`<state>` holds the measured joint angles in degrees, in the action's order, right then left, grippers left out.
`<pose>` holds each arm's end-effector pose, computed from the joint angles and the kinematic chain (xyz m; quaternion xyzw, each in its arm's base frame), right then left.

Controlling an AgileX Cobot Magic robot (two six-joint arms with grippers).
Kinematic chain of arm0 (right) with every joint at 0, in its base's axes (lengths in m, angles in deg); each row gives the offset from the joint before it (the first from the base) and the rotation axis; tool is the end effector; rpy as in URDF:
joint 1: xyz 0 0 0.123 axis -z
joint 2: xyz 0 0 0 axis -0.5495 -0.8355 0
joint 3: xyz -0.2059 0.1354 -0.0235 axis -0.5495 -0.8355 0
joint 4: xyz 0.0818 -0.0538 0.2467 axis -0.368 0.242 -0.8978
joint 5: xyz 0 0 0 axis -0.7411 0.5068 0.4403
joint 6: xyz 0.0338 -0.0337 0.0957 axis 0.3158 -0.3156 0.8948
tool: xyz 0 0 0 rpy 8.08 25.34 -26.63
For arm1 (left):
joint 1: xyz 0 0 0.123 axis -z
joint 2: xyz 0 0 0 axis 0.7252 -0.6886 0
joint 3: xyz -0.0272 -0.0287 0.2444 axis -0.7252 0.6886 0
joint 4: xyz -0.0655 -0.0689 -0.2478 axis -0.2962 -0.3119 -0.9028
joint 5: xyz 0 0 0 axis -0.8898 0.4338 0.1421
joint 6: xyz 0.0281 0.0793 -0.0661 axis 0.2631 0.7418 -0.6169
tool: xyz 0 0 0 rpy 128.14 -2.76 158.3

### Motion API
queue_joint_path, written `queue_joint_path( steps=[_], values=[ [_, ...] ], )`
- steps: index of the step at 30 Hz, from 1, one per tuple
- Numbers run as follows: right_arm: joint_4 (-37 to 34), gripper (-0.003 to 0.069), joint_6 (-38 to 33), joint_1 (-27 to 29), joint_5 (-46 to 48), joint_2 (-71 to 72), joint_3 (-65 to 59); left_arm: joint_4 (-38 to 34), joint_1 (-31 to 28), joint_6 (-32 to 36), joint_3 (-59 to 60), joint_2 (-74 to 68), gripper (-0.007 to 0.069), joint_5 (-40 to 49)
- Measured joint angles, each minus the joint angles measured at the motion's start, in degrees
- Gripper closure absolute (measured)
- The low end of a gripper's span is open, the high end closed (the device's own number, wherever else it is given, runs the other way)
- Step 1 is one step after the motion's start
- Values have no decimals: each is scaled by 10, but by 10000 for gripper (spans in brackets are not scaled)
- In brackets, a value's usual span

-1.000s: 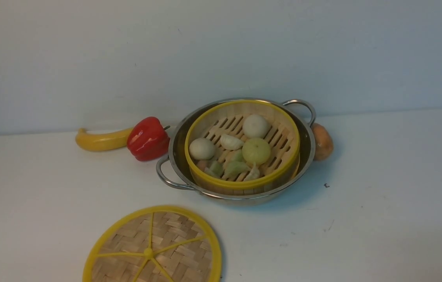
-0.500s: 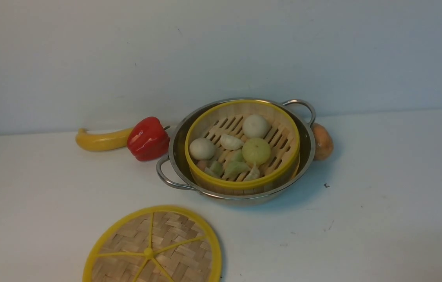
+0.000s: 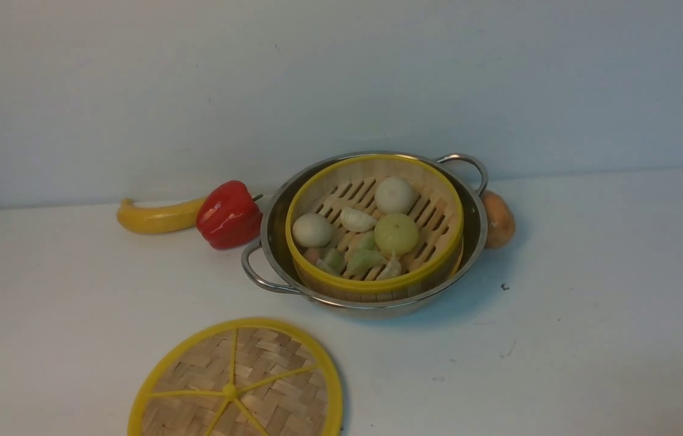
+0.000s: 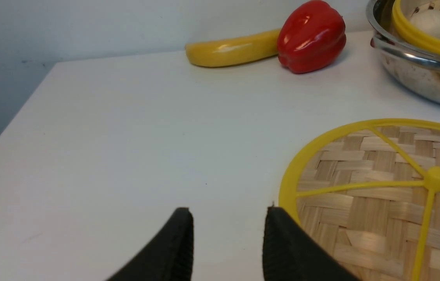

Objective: Place the steamer in the pot on the white table, and put the lid on the steamer.
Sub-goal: 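Grasp the bamboo steamer lid lying on the table by its centre knob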

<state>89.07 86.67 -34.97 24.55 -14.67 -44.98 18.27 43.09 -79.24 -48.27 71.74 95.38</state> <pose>0.1212 0.0035 0.1748 0.0141 0.7941 0.0282 0.6070 0.1207 0.0065 0.1755 -0.0015 0.7943 0.0311 0.6068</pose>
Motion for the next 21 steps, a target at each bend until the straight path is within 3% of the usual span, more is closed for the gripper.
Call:
queue_joint_path(
  steps=[7, 15, 21],
  values=[
    [0, 417, 0, 0, 0, 0, 0, -28, 0, -13, 0, 0, 379, -38],
    [0, 417, 0, 0, 0, 0, 0, -195, 0, -86, 0, 0, 379, -197],
    [0, 416, 0, 0, -1, 0, 0, -224, 0, -96, -19, -4, 379, -167]
  ],
)
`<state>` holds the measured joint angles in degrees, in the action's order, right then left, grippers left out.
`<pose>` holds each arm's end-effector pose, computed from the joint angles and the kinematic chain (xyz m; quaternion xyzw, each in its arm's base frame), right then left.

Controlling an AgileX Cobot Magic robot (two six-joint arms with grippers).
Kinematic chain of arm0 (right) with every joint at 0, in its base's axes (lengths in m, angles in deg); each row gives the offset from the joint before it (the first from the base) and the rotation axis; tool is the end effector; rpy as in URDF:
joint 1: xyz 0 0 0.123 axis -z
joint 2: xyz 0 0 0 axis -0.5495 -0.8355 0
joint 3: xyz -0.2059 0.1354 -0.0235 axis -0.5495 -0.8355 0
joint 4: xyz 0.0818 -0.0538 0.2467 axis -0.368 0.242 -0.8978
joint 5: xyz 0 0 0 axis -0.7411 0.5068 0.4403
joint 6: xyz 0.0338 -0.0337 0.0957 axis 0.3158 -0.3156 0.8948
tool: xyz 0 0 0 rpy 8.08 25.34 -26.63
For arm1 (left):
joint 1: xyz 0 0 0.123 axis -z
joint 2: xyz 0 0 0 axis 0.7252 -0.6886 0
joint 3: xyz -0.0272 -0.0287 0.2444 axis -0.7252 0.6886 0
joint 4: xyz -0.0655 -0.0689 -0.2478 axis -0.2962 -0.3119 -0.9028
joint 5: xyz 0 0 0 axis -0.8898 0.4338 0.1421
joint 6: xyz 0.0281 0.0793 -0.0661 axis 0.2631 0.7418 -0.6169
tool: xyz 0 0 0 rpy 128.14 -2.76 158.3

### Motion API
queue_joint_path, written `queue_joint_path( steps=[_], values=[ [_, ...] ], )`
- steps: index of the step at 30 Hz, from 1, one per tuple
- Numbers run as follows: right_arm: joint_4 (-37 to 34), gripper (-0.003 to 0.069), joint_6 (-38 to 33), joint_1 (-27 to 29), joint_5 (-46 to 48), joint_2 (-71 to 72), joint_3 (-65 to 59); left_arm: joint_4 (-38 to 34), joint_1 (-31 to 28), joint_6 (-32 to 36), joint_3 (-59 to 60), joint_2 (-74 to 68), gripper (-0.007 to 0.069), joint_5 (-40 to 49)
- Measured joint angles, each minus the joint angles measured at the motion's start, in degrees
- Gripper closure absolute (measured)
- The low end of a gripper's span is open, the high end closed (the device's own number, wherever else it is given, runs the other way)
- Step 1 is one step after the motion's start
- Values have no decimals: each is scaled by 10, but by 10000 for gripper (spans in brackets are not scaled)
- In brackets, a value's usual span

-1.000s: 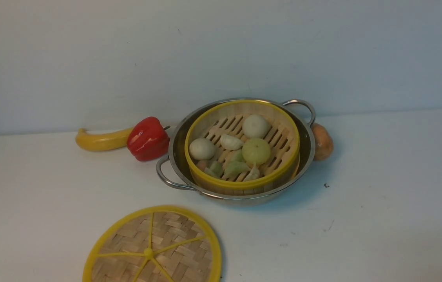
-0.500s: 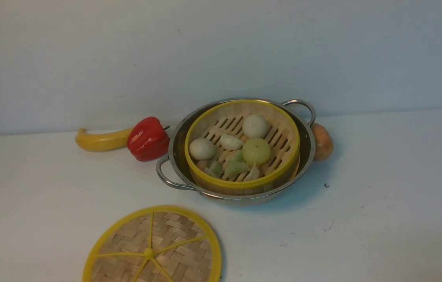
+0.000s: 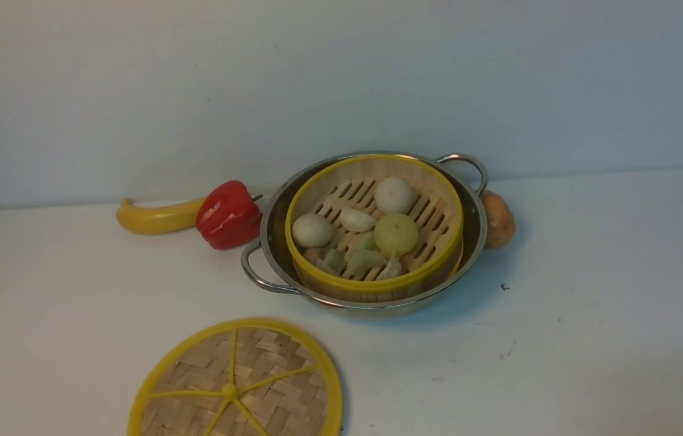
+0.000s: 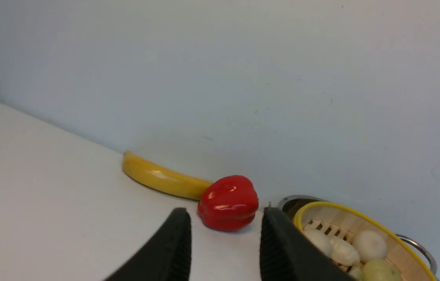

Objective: Place the steamer in the pot on the white table, and put the lid on the steamer.
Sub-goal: 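Grasp the bamboo steamer lid lying on the table by its centre knob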

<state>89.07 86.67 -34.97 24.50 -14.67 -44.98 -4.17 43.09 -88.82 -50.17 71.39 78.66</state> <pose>0.1212 0.0035 0.1749 0.0141 0.7938 0.0283 0.6074 0.1234 0.0051 0.2183 -0.1850 0.6608 -0.1689 0.7075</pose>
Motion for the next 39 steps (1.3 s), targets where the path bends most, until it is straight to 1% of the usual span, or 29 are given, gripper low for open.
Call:
queue_joint_path(
  steps=[7, 9, 10, 11, 13, 14, 15, 18, 19, 20, 23, 24, 26, 27, 28, 31, 33, 35, 39],
  values=[
    [0, 416, 0, 0, 0, 0, 0, 10, 0, 18, -116, -61, 379, 84],
    [0, 416, 0, 0, 0, 0, 0, 11, 0, 31, -170, -92, 379, 134],
    [0, 416, 0, 0, 0, 0, 0, 11, 0, 31, -170, -96, 379, 134],
    [0, 416, 0, 0, 0, 0, 0, 12, 0, 49, -213, -136, 379, 203],
    [0, 416, 0, 0, 0, 0, 0, 12, 0, 79, -256, -188, 379, 293],
    [0, 416, 0, 0, 0, 0, 0, 9, 0, 107, -285, -227, 379, 358],
    [0, 416, 0, 0, 0, 0, 0, 8, 0, 116, -296, -247, 379, 381],
    [0, 416, 0, 0, 0, 0, 0, -20, 0, 183, -347, -366, 379, 468],
    [0, 416, 0, 0, 0, 0, 0, -23, 0, 187, -350, -374, 379, 472],
    [0, 416, 0, 0, 0, 0, 0, -42, 0, 220, -373, -430, 379, 498],
    [0, 416, 0, 0, 0, 0, 0, -81, 0, 279, -402, -544, 379, 496],
    [0, 416, 0, 0, 0, 0, 0, -84, 0, 283, -404, -544, 379, 494],
    [0, 416, 0, 0, 0, 0, 0, -115, 0, 328, -421, -641, 379, 470],
    [0, 416, 0, 0, 0, 0, 0, -122, 0, 346, -428, -669, 379, 467],
    [0, 416, 0, 0, 0, 0, 0, -128, 0, 381, -441, -710, 379, 469],
    [0, 416, 0, 0, 0, 0, 0, -132, 0, 437, -463, -794, 375, 479],
    [0, 416, 0, 0, 0, 0, 0, -131, 0, 457, -482, -839, 355, 480],
    [0, 416, 0, 0, 0, 0, 0, -130, 0, 463, -490, -859, 340, 481],
    [0, 416, 0, 0, 0, 0, 0, -129, 13, 470, -501, -885, 271, 478]
  ],
)
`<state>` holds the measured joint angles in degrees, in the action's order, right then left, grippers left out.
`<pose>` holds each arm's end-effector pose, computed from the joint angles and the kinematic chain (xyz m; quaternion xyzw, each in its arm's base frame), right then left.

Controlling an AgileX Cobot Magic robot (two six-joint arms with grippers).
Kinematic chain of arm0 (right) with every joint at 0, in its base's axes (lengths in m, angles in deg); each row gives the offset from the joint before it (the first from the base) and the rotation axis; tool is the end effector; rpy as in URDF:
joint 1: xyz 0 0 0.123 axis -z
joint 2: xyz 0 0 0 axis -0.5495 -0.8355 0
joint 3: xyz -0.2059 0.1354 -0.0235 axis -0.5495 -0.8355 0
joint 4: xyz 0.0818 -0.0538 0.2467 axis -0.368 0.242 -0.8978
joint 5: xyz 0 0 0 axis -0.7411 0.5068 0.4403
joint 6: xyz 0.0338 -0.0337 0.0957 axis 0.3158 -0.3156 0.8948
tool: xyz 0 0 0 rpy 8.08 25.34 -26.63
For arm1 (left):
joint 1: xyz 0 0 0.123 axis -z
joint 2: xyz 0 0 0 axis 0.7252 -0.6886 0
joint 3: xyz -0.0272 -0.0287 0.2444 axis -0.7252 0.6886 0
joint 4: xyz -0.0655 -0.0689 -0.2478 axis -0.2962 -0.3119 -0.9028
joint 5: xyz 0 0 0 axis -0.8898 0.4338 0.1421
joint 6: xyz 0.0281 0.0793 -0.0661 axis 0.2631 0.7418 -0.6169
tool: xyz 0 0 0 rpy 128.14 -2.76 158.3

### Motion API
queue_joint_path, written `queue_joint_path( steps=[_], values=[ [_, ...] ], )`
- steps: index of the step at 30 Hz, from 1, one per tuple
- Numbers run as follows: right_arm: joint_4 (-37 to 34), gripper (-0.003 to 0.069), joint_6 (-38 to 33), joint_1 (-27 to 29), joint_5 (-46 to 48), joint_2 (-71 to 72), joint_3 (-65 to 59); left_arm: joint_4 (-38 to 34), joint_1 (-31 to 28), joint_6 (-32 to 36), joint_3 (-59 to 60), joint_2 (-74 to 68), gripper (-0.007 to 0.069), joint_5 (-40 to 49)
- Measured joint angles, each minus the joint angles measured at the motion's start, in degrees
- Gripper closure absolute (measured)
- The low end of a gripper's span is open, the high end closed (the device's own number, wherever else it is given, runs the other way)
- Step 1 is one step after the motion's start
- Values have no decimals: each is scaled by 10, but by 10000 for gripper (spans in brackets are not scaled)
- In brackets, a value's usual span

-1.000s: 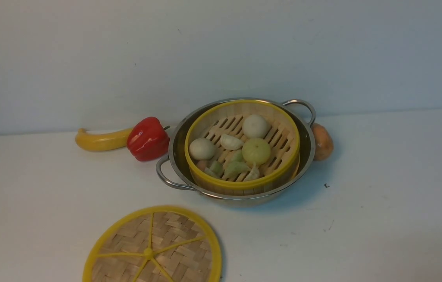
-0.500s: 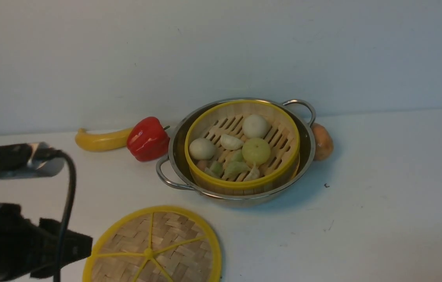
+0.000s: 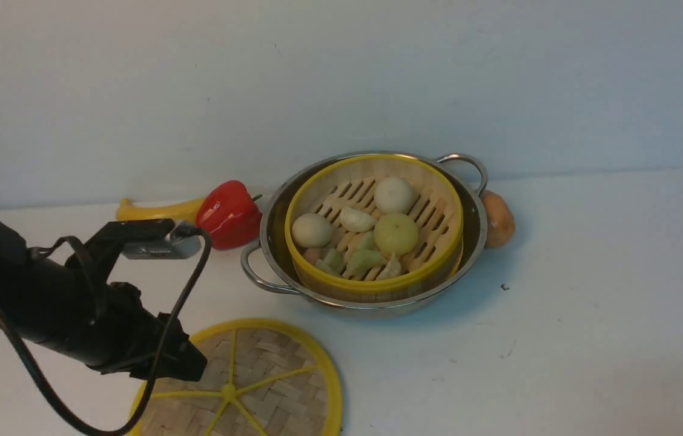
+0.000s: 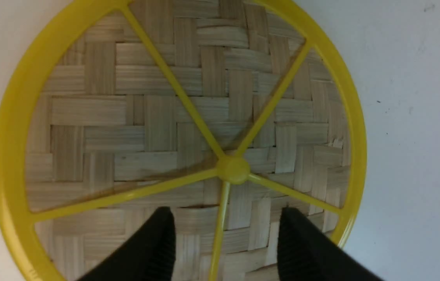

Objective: Place the steamer in the pot on the white table, and put the lid on the steamer.
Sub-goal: 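Grasp the bamboo steamer lid lying on the table by its centre knob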

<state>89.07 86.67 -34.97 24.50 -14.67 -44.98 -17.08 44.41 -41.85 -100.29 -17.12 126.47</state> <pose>0.1212 0.0035 0.1749 0.0141 0.7938 0.0283 0.6074 0.2918 -0.0387 0.1518 0.1462 0.9546 -0.2142 0.1466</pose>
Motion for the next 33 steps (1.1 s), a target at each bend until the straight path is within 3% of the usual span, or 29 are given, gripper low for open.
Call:
queue_joint_path(
  steps=[4, 9, 12, 15, 33],
  values=[
    [0, 416, 0, 0, 0, 0, 0, 18, 45, 2, 0, -13, 235, -17],
    [-3, 416, 0, 0, 0, 0, 0, 116, 134, -78, 0, -31, 255, -91],
    [0, 416, 0, 0, 0, 0, 0, 168, 144, -145, 0, -44, 275, -108],
    [-3, 416, 0, 0, 0, 0, 0, 186, 144, -165, 0, -57, 291, -122],
    [-3, 416, 11, 0, 0, 0, 0, 118, 144, -112, -1, -74, 293, -138]
  ],
)
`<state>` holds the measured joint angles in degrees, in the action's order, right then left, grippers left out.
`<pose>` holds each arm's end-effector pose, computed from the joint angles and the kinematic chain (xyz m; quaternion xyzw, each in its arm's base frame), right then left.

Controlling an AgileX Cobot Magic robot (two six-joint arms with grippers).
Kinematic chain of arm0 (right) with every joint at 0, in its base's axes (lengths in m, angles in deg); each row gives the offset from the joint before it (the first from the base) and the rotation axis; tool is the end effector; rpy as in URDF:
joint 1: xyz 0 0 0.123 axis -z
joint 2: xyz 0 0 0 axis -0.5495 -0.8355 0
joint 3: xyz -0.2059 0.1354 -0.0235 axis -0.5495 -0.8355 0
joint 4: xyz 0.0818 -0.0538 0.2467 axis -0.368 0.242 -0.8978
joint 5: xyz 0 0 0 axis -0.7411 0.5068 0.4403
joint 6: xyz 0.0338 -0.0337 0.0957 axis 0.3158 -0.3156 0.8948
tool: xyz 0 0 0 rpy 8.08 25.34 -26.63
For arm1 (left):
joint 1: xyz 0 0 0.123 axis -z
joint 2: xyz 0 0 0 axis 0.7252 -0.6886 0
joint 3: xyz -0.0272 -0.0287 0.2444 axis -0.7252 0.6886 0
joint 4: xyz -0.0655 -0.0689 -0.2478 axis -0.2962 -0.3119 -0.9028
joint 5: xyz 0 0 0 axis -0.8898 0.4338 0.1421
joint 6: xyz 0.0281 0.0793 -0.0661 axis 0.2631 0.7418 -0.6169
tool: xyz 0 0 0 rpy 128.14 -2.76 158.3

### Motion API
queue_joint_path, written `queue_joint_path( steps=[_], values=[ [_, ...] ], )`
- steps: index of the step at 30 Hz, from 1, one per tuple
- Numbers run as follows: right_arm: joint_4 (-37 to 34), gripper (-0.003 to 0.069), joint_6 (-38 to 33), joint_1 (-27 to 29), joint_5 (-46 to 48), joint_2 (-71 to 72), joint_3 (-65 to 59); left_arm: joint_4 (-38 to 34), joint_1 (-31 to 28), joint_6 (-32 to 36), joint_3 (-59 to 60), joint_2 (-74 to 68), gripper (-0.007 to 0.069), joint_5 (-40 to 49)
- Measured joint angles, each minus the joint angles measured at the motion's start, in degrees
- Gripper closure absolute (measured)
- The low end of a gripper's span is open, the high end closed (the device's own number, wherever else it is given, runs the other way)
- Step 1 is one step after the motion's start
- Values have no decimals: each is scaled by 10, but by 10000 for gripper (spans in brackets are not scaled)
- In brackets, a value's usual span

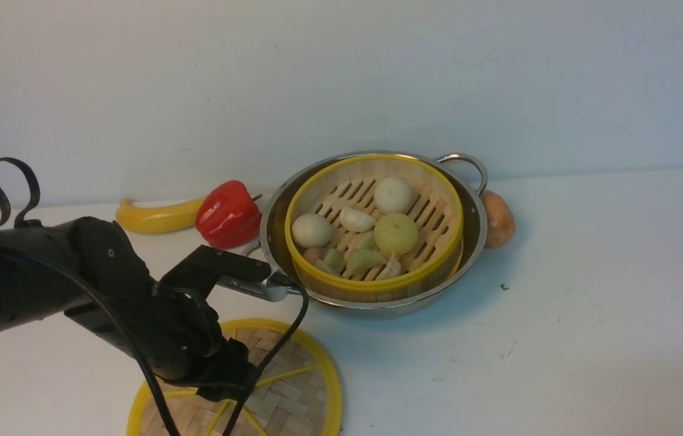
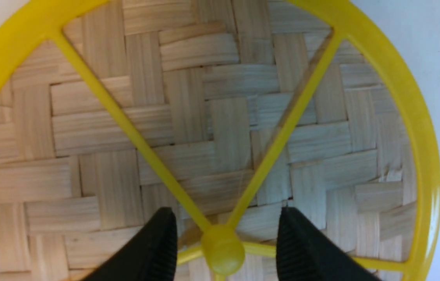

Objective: Place the steamer in the pot on the white table, and put the lid on the steamer.
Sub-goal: 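Grasp the bamboo steamer lid lying on the table by its centre knob, then place the yellow bamboo steamer lid onto the steamer in the pot with the left gripper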

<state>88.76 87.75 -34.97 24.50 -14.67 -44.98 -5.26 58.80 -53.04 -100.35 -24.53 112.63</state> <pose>0.1212 0.0037 0.1749 0.0231 0.7936 0.0362 0.6070 0.2979 -0.0924 0.1092 0.2074 0.9605 -0.1274 0.1351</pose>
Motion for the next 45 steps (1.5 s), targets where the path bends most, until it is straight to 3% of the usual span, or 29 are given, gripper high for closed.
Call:
queue_joint_path(
  steps=[5, 11, 20, 31, 38, 45],
  values=[
    [0, 416, 0, 0, 0, 0, 0, -1, 0, 2, 0, -18, 343, 1],
    [0, 416, 1, 0, 0, 0, 0, -6, 0, 0, -6, -22, 510, 1],
    [0, 416, 1, 0, 0, 0, 0, 11, 0, -18, -33, 3, 510, 84],
    [0, 416, 2, 0, 0, 0, 0, 159, 0, -122, -68, 87, 510, 231],
    [0, 416, 2, 0, 0, 0, 0, 170, 0, -150, -78, 166, 510, 254],
    [0, 416, 2, 0, 0, 0, 0, 171, 0, -157, -165, 181, 510, 281]
  ],
)
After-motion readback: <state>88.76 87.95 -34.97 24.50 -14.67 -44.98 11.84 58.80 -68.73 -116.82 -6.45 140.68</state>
